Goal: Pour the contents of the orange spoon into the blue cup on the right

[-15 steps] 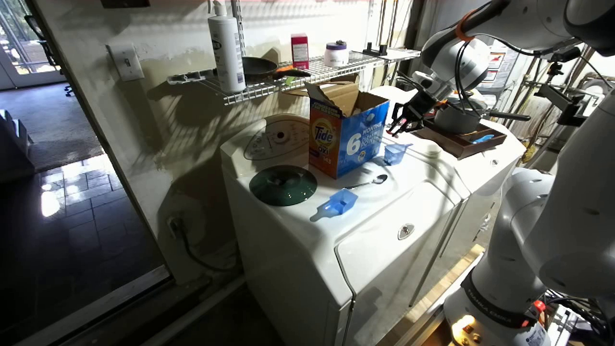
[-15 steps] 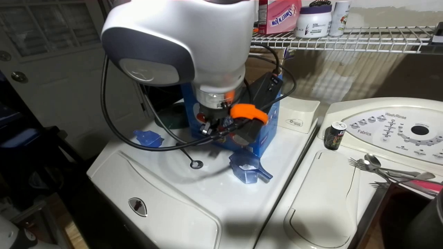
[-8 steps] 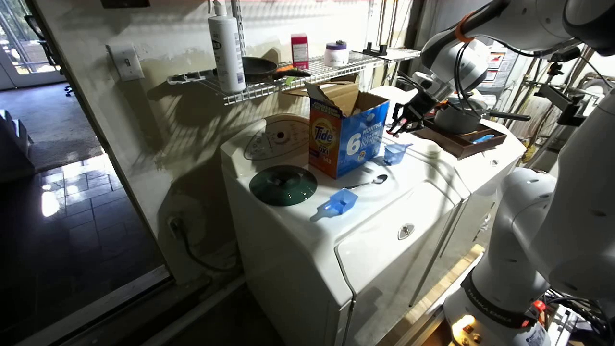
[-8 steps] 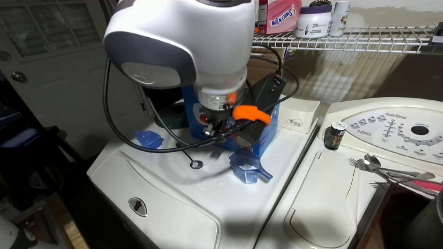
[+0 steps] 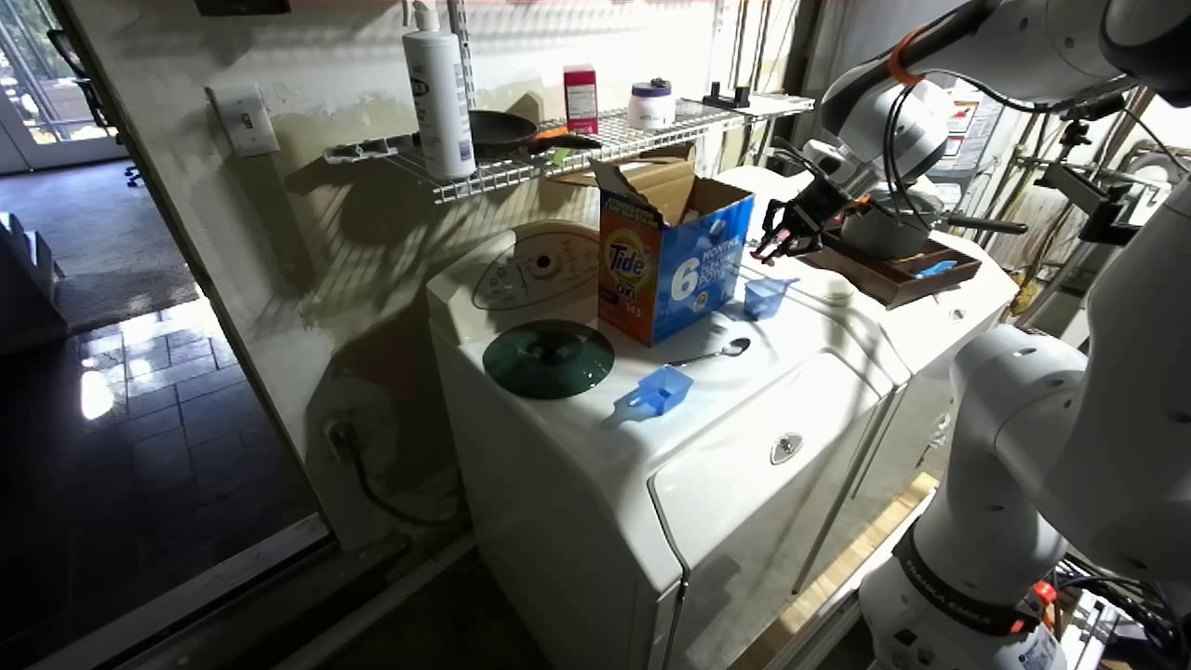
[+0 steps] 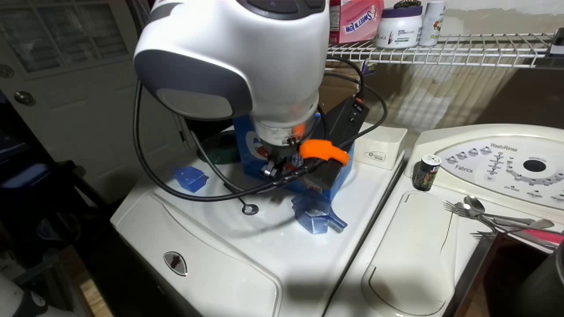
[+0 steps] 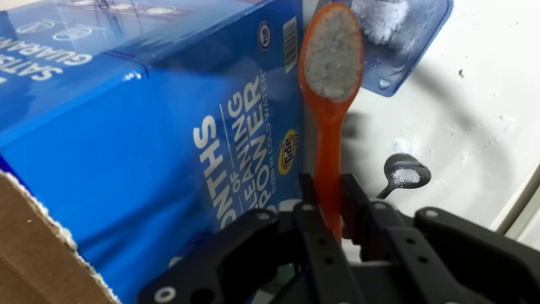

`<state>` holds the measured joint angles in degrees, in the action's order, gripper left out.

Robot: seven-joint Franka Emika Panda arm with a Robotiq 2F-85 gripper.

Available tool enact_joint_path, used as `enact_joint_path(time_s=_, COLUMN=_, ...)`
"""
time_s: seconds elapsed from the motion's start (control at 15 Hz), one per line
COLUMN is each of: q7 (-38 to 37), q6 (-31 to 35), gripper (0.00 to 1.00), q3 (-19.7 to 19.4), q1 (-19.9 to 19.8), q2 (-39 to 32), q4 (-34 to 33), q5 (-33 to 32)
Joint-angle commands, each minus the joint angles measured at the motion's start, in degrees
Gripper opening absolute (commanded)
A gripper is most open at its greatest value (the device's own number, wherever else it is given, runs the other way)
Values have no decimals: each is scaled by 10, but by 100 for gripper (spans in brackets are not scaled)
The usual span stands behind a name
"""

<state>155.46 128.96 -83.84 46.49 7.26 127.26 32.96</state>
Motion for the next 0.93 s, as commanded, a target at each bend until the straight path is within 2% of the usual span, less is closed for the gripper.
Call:
enact_joint_path(time_s=0.0, q7=21, q6=17, gripper=5, q3=-52, q1=53, q2=43, q4=2, q5=-12)
enact_joint_path(time_s=0.47, q7=19, q6=32, gripper=5, q3=-157, q1=156, q2=97, q4=-10, q5=-26)
enact_joint_path(time_s=0.87, q7=13, q6=47, gripper=5, q3=-226, q1=230, q2=142, q4=-32, q5=-58)
